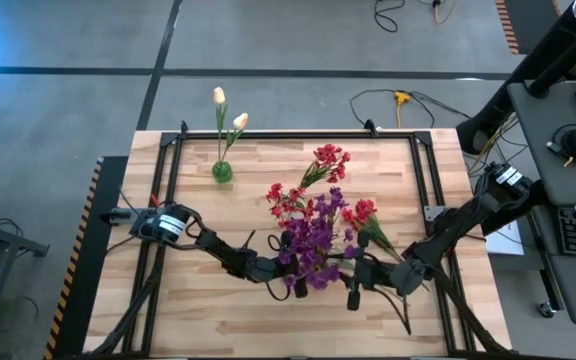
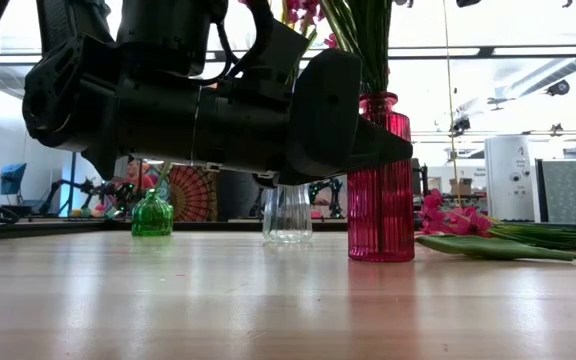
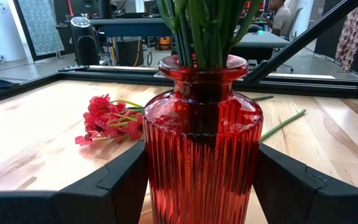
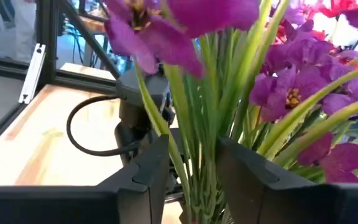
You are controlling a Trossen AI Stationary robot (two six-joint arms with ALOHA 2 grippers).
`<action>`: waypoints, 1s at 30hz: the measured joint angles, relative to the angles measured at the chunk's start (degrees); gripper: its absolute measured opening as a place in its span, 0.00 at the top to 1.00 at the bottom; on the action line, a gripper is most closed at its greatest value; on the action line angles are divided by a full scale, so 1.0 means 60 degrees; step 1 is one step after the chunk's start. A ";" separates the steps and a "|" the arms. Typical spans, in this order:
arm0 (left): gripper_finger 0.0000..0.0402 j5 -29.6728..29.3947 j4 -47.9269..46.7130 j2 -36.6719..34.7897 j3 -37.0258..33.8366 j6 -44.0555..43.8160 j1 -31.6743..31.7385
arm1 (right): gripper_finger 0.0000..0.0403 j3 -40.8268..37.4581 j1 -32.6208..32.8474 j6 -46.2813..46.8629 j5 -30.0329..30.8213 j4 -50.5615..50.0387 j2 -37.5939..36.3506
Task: Sort flowers into vase by color
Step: Put the violet flowers into the red vase
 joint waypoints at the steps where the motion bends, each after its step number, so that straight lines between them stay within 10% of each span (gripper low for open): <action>1: 0.42 0.0000 -0.0001 0.0000 0.0000 0.0000 0.0000 | 0.71 0.0000 0.0002 0.0021 0.0004 -0.0004 -0.0018; 30: 0.42 0.0004 0.0003 0.0000 0.0000 -0.0006 0.0002 | 0.97 0.0063 -0.0084 0.1107 -0.0084 -0.1006 -0.0301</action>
